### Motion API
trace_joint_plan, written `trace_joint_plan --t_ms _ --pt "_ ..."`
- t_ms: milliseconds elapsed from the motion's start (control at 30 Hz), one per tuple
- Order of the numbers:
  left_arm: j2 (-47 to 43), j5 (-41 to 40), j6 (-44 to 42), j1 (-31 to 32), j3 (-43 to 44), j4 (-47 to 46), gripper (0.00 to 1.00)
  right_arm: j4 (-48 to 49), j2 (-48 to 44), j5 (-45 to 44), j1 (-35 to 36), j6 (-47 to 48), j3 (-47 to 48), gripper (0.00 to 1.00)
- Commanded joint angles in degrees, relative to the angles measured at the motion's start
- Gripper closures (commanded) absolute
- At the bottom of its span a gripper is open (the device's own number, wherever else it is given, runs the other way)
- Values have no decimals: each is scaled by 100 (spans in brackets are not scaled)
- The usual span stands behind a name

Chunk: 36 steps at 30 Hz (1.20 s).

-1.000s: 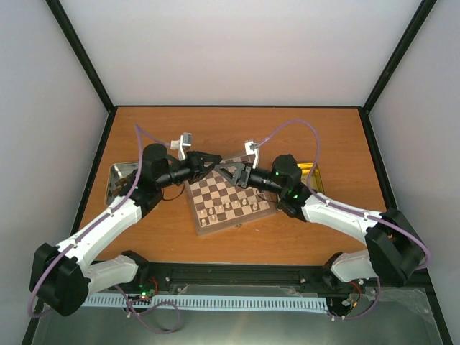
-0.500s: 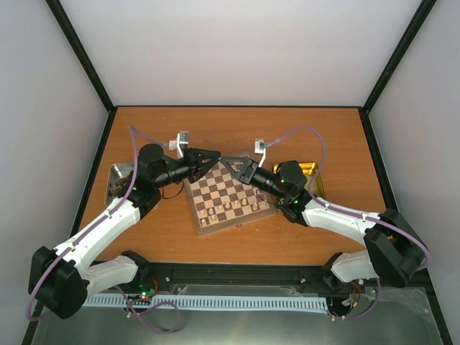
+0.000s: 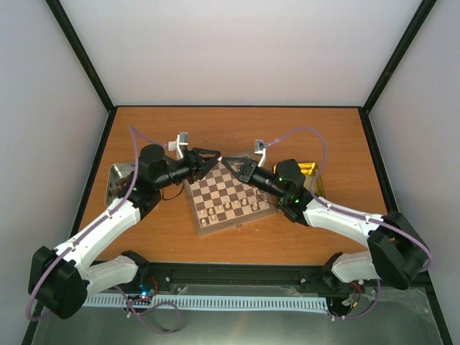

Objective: Set up the chess pieces on the board
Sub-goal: Place the chess piece on the chessboard.

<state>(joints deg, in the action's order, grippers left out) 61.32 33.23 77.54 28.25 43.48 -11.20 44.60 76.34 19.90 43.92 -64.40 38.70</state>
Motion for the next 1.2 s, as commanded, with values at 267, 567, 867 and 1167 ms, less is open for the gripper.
trace_joint_plan --t_ms 267,567,867,1167 --pt "-1070 -3056 -3511 23 141 3067 39 -7918 489 -1342 -15 3164 2460 92" --pt "-1217 -4167 -5078 27 562 3477 33 -10421 2018 -3092 -147 4537 4223 92" --pt "-1503 -4586 -5255 18 297 3237 33 -11109 2990 -2721 -228 5054 5025 91" --pt "-1717 -4716 -5249 22 250 3299 33 -11093 3458 -2251 -226 5095 5088 90"
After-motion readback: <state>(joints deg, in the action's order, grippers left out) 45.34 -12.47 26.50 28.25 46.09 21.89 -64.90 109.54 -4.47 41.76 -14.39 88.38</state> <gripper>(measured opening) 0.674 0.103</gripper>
